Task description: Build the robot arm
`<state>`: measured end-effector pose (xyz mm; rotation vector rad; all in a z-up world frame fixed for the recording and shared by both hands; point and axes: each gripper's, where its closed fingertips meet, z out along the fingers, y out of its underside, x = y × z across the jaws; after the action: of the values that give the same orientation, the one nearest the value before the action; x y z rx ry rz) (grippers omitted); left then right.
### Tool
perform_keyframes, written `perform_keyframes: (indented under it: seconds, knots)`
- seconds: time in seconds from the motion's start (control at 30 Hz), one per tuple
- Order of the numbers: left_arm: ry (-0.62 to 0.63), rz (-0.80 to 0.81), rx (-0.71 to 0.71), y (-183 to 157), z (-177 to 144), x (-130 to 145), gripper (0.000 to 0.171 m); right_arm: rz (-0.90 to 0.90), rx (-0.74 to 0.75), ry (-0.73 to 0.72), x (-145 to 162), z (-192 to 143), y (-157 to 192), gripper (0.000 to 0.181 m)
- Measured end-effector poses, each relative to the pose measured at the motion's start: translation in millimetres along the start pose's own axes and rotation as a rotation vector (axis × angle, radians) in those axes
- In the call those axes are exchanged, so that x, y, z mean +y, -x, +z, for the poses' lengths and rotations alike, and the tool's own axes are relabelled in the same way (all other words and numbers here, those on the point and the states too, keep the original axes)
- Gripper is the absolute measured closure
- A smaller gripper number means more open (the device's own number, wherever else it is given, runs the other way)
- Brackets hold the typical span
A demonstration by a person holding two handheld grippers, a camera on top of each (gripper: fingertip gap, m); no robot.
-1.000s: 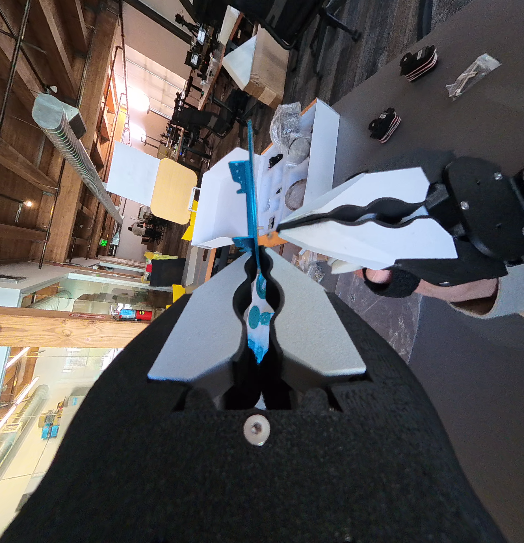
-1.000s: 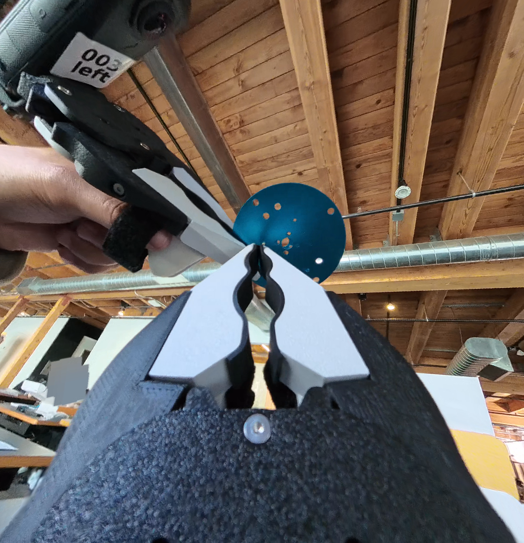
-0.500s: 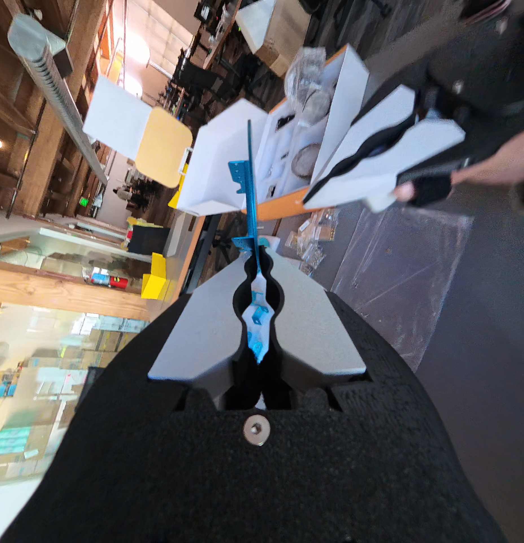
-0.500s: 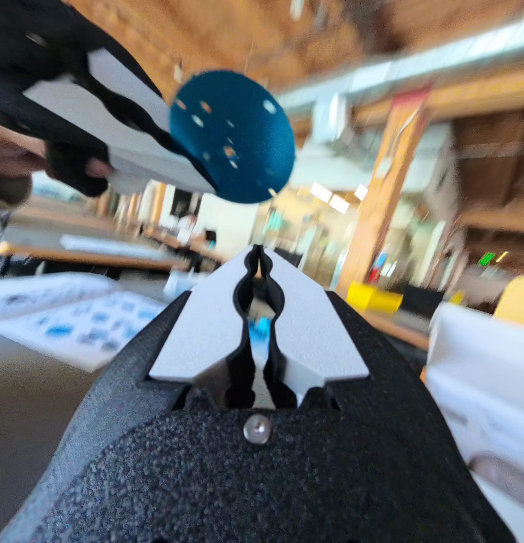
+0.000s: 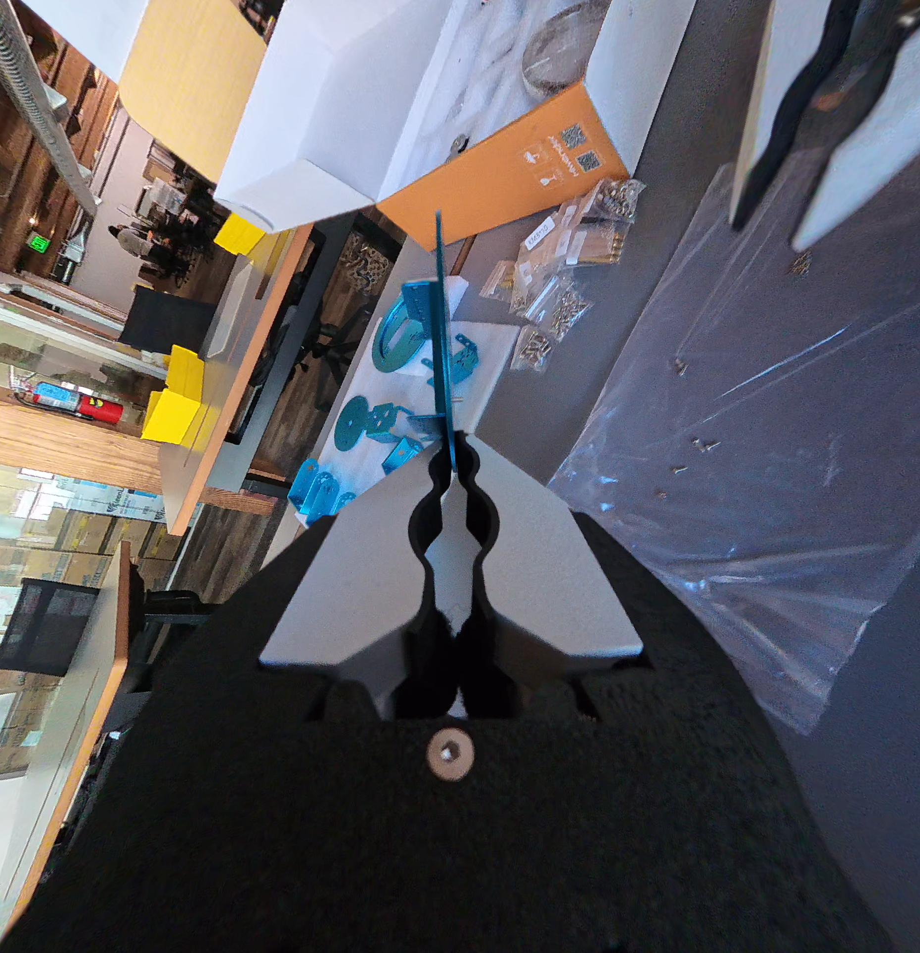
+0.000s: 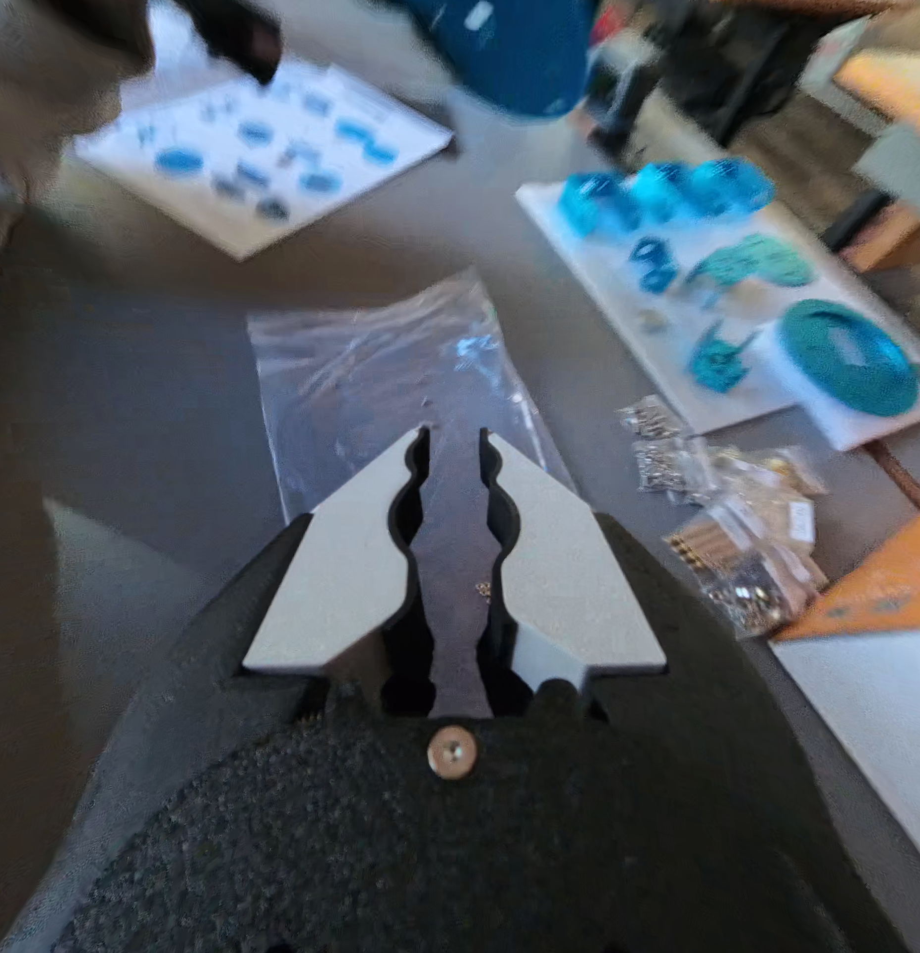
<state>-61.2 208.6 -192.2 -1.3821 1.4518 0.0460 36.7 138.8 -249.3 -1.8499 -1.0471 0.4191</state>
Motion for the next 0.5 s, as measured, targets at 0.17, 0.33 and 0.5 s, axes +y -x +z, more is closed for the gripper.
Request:
perform_keyframes:
  seconds: [0.17,0.33,0.5]
  knots:
    - [0.009,0.022,-0.013,14.4,7.6,22.4,0.171,-0.223,-0.203,0.279,12.6,64.0,14.2,0.151]
    - [0.043,0.048,-0.012,24.1,10.1,46.9,0.171,-0.305,-0.345,0.328,14.8,116.4,30.5,0.158]
    - [0.061,0.087,0.011,28.8,9.8,61.1,0.171,-0.362,-0.352,0.374,31.1,130.7,27.3,0.163]
